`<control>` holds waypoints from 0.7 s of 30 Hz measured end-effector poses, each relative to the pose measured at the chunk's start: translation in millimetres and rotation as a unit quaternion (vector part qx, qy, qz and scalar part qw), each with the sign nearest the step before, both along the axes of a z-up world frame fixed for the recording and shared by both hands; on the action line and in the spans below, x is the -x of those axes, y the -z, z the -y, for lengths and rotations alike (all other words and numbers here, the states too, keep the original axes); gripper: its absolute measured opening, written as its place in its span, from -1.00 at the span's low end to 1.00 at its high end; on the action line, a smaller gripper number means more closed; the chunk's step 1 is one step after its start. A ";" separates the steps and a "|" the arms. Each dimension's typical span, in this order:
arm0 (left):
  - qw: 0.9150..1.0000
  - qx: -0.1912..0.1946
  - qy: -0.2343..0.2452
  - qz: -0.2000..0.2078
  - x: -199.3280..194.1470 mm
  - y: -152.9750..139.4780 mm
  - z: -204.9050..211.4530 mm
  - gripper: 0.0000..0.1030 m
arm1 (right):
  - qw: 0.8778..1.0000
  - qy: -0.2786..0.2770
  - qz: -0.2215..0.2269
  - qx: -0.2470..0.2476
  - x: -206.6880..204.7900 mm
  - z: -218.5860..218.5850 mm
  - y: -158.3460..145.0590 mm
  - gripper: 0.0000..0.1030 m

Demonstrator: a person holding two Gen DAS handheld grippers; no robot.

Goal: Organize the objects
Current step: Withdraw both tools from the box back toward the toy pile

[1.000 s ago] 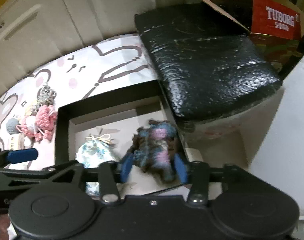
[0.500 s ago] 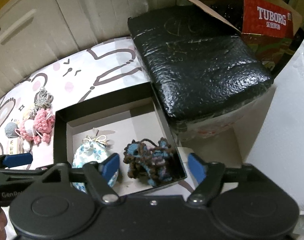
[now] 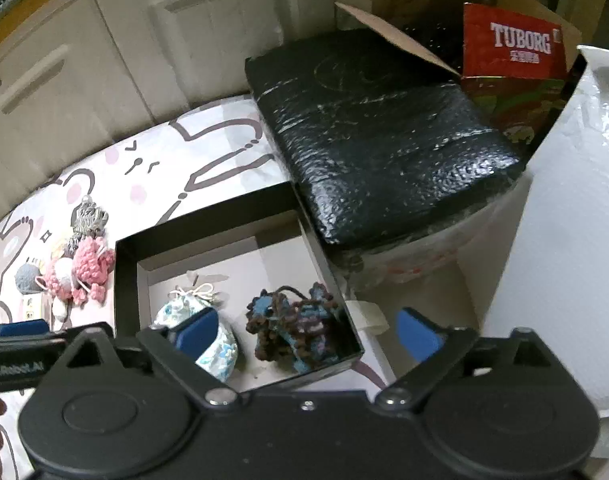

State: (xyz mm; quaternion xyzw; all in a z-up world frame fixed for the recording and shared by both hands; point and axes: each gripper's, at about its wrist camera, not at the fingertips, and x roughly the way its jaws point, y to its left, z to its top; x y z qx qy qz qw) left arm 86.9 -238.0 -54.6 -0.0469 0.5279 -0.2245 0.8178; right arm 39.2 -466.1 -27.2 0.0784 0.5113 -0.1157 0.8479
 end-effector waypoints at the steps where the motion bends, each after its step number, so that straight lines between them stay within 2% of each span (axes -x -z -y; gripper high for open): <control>1: 1.000 0.001 -0.003 0.002 0.1 -1.2 -1.7 0.89 | 1.000 0.000 0.002 0.002 1.2 -0.2 -1.0 0.94; 6: 1.000 0.001 -0.020 0.012 0.0 -5.0 -12.4 0.96 | 1.000 0.003 0.009 0.007 4.5 -0.5 -6.0 1.00; 21: 0.997 -0.023 -0.061 0.031 1.9 -12.1 -45.9 0.97 | 0.999 -0.007 0.035 0.019 11.3 -15.7 -21.0 1.00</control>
